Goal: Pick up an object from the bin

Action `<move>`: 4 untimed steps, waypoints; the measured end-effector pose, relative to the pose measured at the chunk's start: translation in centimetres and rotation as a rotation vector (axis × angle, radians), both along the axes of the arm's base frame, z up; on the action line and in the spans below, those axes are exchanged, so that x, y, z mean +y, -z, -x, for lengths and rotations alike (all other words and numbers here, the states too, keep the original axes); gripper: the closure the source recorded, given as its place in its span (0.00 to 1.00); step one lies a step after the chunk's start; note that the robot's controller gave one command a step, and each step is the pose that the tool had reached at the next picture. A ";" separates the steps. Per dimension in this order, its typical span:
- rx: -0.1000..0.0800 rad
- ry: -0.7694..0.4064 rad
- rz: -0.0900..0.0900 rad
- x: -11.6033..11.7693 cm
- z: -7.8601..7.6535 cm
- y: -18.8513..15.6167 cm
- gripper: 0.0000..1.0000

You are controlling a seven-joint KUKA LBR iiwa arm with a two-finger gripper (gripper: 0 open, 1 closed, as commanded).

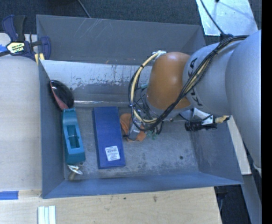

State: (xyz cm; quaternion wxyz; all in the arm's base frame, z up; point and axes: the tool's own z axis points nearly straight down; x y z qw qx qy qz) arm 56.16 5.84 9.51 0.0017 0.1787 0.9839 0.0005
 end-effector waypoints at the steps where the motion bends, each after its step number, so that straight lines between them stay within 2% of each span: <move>1: -0.004 -0.034 0.000 0.6 0.2 -15.9 1.00; 2: 0.001 -0.033 0.000 0.6 0.3 -15.6 0.00; 3: 0.001 -0.033 0.000 0.6 0.3 -15.6 0.00; 4: -0.004 -0.002 -0.001 -0.2 1.5 -12.1 0.00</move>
Offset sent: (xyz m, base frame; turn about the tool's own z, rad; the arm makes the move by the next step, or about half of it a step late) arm 0.0000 0.0000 0.0000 0.0000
